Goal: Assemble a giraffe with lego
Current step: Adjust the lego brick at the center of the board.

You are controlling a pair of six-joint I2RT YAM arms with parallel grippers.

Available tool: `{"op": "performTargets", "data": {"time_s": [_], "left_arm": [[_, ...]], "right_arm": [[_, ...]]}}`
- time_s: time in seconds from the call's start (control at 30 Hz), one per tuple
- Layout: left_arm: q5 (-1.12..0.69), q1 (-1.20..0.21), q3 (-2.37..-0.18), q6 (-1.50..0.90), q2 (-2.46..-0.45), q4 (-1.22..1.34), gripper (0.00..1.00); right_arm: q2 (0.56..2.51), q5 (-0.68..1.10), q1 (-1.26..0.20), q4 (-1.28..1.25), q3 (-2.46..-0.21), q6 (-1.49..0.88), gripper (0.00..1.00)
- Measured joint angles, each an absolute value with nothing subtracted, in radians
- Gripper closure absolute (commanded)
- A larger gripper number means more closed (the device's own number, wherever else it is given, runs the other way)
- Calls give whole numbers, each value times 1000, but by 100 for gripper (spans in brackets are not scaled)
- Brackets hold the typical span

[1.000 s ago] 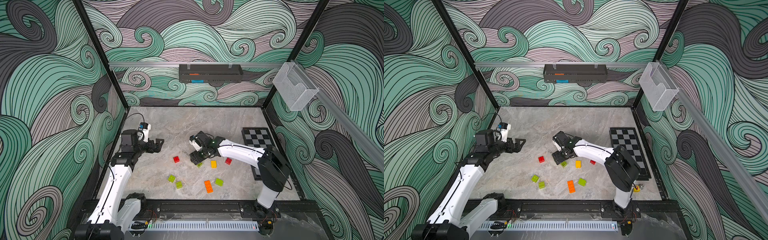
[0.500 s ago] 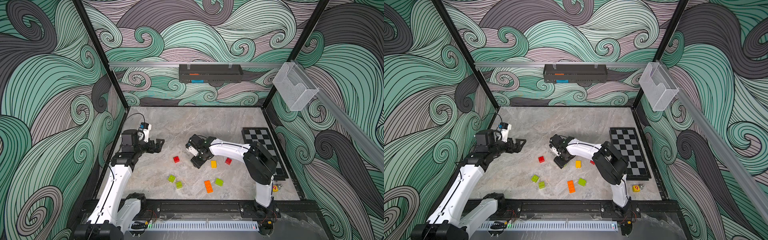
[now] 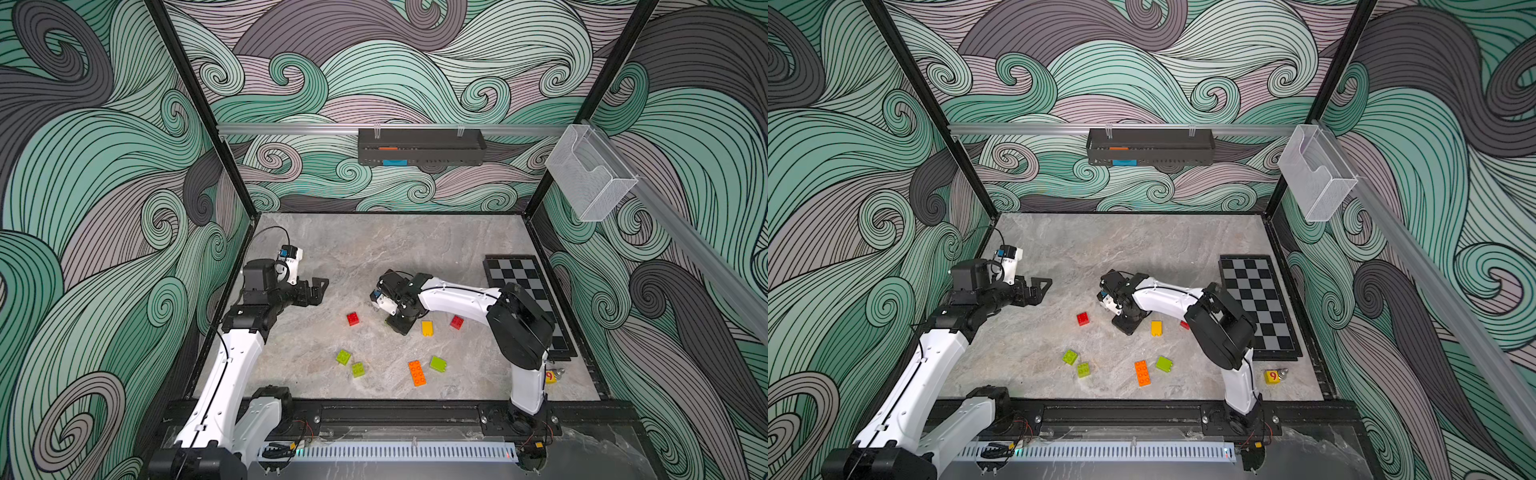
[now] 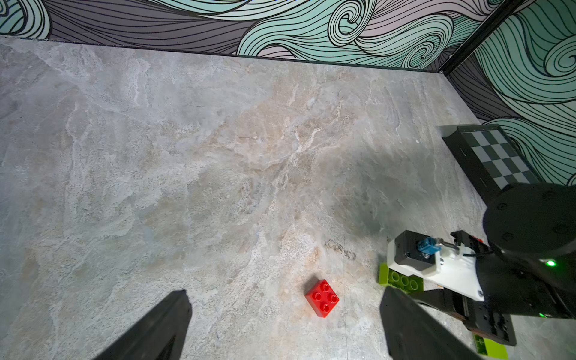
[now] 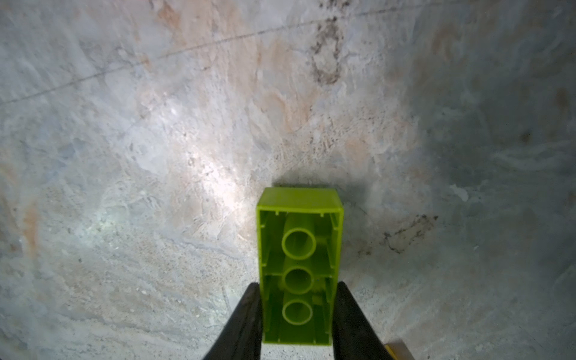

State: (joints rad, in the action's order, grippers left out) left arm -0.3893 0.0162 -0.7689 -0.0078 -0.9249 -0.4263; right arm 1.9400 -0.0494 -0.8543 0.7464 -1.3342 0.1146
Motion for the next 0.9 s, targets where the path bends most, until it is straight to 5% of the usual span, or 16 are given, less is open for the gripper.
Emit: {"op": "performTargets", "data": {"time_s": [0.57,0.9], "left_arm": [[-386,3,-770,-7,-925,-426,1],[-384,-4,-770,-7,-926,-427,1]], "right_arm": [[1806,28,-859,744,-1230,561,68],[1869,22,-851,727,-1231,641,55]]}}
